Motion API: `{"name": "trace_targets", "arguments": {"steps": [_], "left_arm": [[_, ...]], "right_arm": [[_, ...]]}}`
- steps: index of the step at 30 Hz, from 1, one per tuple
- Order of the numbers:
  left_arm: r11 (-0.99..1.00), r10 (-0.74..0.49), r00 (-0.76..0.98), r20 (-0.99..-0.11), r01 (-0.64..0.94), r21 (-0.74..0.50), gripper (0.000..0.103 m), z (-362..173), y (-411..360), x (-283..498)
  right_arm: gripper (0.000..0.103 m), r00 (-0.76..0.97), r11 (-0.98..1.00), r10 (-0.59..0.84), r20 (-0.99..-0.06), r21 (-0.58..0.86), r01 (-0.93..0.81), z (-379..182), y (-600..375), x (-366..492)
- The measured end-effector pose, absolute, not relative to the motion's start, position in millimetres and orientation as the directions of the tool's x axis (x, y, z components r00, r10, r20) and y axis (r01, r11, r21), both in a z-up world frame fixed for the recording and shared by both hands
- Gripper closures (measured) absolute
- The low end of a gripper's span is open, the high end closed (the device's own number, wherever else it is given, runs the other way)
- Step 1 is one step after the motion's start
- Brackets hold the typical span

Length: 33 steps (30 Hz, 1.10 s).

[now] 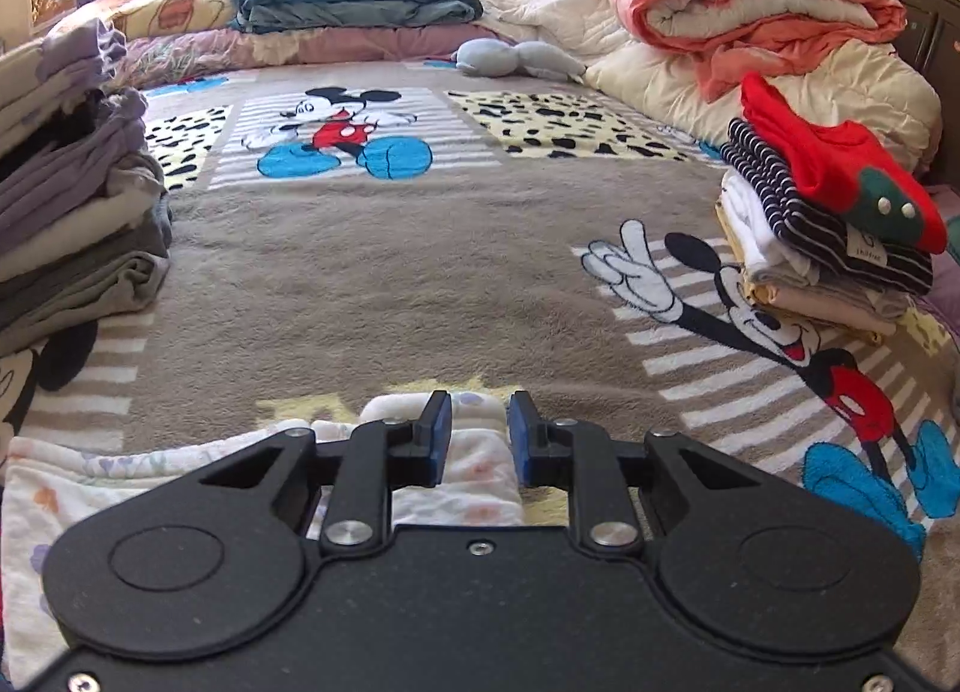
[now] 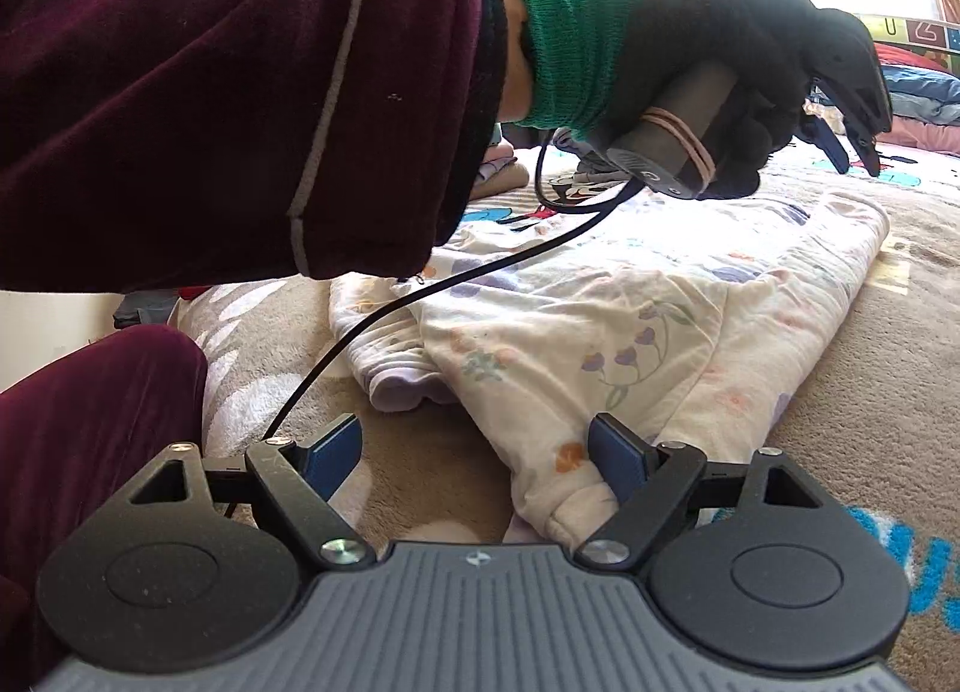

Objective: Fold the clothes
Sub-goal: 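Grasp the folded quilt edge with the left gripper and press it flat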

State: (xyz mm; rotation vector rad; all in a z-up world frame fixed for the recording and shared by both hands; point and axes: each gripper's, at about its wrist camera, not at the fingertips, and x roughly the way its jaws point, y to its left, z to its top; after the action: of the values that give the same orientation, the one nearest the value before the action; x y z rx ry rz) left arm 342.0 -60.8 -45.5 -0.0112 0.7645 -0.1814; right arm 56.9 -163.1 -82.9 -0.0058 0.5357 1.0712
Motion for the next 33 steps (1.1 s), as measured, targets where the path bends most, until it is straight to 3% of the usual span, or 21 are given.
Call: {"name": "trace_targets", "arguments": {"steps": [2,5,11,18,24,33], "left_arm": [[0.992,-0.122,0.677,-0.726,0.102,-0.071,0.086,-68.6,-49.6,352.8],[0.971,-0.195,0.677,-0.710,0.029,-0.238,0.088,-76.2,-24.1,355.3],[0.970,-0.194,0.685,-0.702,0.027,-0.242,0.088,-80.3,-25.0,353.4],[0.983,-0.154,0.680,-0.717,0.034,-0.178,0.088,-62.7,-34.6,349.3],[0.991,-0.131,0.728,-0.673,0.088,-0.098,0.088,-37.4,-42.0,326.4],[0.991,-0.089,0.710,-0.699,0.130,0.006,0.088,-61.9,-51.4,339.2]], "right_arm": [[0.020,0.363,0.490,0.833,-0.418,0.253,-0.834,-82.2,-164.5,57.1],[0.019,0.360,0.488,0.835,-0.416,0.259,-0.834,-81.0,-168.7,58.0],[0.017,0.345,0.477,0.844,-0.411,0.279,-0.834,-82.8,-169.6,61.6],[0.017,0.346,0.476,0.845,-0.408,0.279,-0.834,-84.9,-168.7,62.3],[0.017,0.360,0.485,0.838,-0.409,0.259,-0.835,-84.5,-165.7,59.4],[0.017,0.367,0.489,0.835,-0.410,0.249,-0.836,-84.7,-165.4,58.7]]}}
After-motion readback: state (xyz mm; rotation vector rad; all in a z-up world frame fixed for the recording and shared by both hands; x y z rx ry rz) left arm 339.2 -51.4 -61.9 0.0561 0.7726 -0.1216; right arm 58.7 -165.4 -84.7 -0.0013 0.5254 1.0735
